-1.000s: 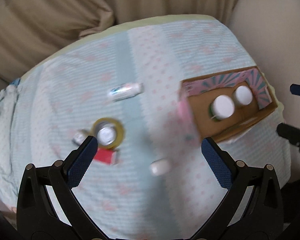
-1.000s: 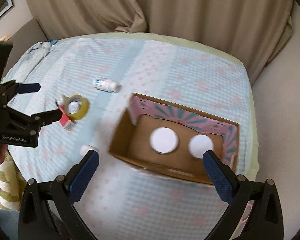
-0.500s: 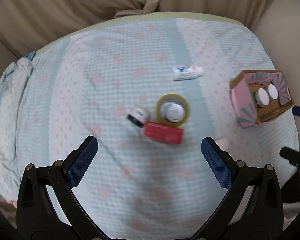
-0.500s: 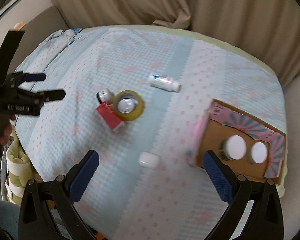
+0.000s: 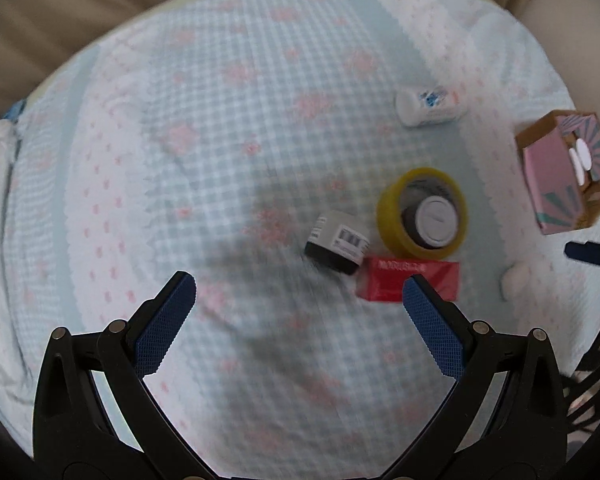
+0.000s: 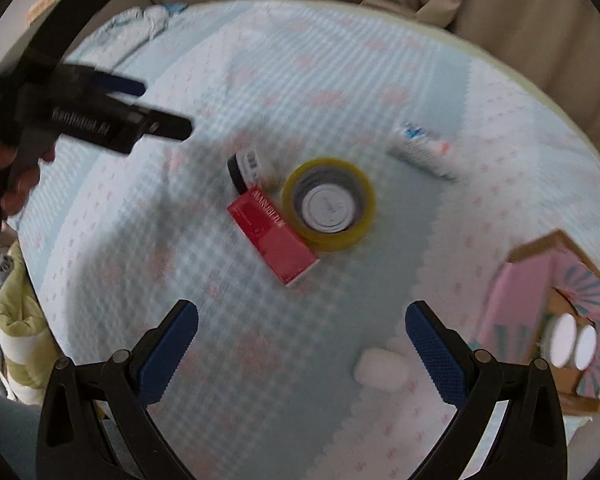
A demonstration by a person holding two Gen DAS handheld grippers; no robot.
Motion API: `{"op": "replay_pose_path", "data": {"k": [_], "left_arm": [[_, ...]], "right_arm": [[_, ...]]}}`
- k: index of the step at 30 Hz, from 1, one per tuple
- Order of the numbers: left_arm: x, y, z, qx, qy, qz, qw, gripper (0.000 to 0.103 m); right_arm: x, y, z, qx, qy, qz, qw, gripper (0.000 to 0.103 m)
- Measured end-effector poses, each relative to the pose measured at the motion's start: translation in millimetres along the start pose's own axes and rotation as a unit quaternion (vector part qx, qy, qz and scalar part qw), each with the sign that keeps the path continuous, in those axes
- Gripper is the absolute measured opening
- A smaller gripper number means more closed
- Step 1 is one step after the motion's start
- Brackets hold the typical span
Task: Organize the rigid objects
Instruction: 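Grasp the dark-lidded jar with the left tool while the right tool grasps the red MARUBI box, then lift and carry the dark jar and red box toward the cardboard box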
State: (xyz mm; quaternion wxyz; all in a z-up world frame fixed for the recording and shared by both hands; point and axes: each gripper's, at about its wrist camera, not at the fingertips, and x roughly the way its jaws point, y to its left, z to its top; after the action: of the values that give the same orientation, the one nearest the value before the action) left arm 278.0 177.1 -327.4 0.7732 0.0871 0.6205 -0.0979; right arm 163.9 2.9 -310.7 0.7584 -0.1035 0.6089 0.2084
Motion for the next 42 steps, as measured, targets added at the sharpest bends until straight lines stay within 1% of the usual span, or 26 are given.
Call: {"op": "replay_pose_path", "data": {"k": [4,5,8,9,10,12,13,15,16,17,20,22,25,27,28,29,32,34,39,42], "left_arm": [[43,-4,14,0.018,0.030,-0.009,0.9993,0.103],[55,-8,18,0.025,0.039,-0.011,0.9989,0.103],[81,-12,23,0.037,0.060,-0.015,0.9974,0.103],[88,-13,24,0.039,0.067,-0.017,0.9969,0.102],[97,-13,26,0.040,0.076,-0.021,0.9961,0.100],[108,-13,28,0.040,0.085,-0.030,0.9951,0.099],[113,-13,30,0.038,0.089,-0.045,0.9943,0.099],[118,-14,34,0.039,0.094,-0.053,0.9934,0.099],[121,-16,35,0.044,0.098,-0.055,0.9927,0.098],[122,-18,35,0.048,0.100,-0.056,0.9922,0.095],[130,-25,35,0.065,0.111,-0.066,0.9895,0.088],[134,-29,35,0.067,0.116,-0.070,0.9885,0.086],[139,-33,36,0.067,0.122,-0.080,0.9870,0.075],[141,-38,35,0.074,0.123,-0.074,0.9868,0.073],[141,-41,35,0.080,0.123,-0.074,0.9865,0.067],[141,-46,34,0.083,0.122,-0.080,0.9858,0.059],[138,-52,28,0.093,0.120,-0.072,0.9858,0.059],[135,-50,23,0.093,0.119,-0.069,0.9862,0.059],[128,-42,12,0.075,0.111,-0.062,0.9890,0.058],[125,-36,7,0.055,0.111,-0.061,0.9905,0.058]], "right_arm": [[49,-1,10,-0.016,0.033,0.003,0.999,0.102],[59,-2,11,-0.022,0.039,0.006,0.999,0.099],[91,-5,16,-0.035,0.065,0.014,0.997,0.095],[101,-5,17,-0.040,0.074,0.018,0.996,0.089],[107,-5,18,-0.043,0.079,0.021,0.996,0.087],[120,-2,20,-0.056,0.090,0.026,0.994,0.085],[125,0,21,-0.064,0.091,0.027,0.993,0.085],[133,5,25,-0.082,0.092,0.028,0.992,0.084],[136,8,28,-0.094,0.091,0.030,0.991,0.084],[139,11,31,-0.100,0.093,0.031,0.990,0.080],[149,14,33,-0.111,0.108,0.024,0.988,0.079],[151,14,33,-0.116,0.110,0.015,0.987,0.074],[151,17,35,-0.121,0.116,0.000,0.986,0.064],[152,23,37,-0.127,0.118,-0.007,0.985,0.058],[153,25,38,-0.131,0.120,-0.010,0.984,0.057],[153,28,39,-0.137,0.120,-0.012,0.983,0.057],[153,39,39,-0.155,0.117,-0.023,0.981,0.057],[154,46,39,-0.168,0.114,-0.032,0.979,0.057],[158,64,44,-0.184,0.108,-0.040,0.976,0.057],[160,72,44,-0.201,0.105,-0.057,0.972,0.057]]}}
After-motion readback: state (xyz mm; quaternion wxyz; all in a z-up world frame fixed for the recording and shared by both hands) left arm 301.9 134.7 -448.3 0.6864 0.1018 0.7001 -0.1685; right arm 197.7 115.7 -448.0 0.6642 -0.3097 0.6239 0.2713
